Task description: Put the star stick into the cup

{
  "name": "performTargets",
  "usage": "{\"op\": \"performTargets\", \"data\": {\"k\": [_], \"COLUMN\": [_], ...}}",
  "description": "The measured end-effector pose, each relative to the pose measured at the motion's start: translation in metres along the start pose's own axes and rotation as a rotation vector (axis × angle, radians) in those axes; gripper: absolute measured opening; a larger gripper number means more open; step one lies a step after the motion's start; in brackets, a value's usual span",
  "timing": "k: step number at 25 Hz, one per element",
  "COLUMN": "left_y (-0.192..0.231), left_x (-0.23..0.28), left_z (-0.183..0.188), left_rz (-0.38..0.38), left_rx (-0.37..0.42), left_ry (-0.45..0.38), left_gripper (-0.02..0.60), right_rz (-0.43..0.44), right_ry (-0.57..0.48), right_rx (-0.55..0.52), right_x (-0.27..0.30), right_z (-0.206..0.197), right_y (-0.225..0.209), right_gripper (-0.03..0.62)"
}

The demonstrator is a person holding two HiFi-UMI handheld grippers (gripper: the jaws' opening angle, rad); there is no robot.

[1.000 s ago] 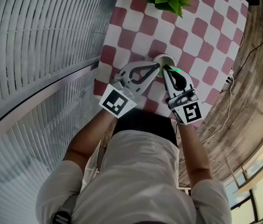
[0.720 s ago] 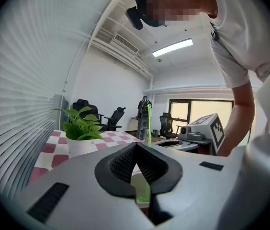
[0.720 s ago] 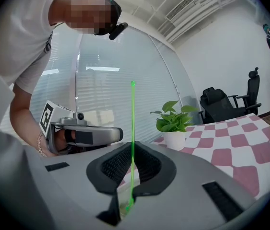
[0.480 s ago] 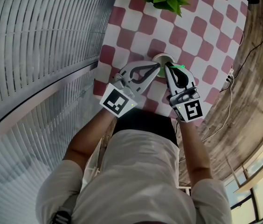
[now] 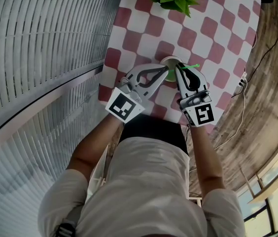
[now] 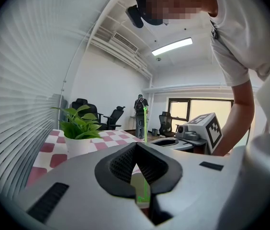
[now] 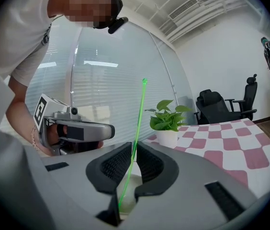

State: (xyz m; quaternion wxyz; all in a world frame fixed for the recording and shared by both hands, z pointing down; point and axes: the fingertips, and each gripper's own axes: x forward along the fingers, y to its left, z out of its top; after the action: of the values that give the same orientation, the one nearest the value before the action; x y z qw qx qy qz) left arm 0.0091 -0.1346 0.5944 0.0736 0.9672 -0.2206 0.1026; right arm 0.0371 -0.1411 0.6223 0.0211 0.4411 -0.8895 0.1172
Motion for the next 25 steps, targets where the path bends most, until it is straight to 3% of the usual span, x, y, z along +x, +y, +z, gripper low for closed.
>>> {"op": "performTargets", "data": {"k": [25], "left_y": [0.001], "left_x": [0.002], "left_z": [-0.004], "left_rz": [-0.001], "left_rx": [0.000], "left_ry": [0.018], "left_gripper": [0.032], "right_rz": [-0.087], "right_ry": [0.065], "right_rx": [-0.024], "right_x": [-0.005], "right_z": [-0.019], "right_y": [-0.032], "right_gripper": [0.057]}}
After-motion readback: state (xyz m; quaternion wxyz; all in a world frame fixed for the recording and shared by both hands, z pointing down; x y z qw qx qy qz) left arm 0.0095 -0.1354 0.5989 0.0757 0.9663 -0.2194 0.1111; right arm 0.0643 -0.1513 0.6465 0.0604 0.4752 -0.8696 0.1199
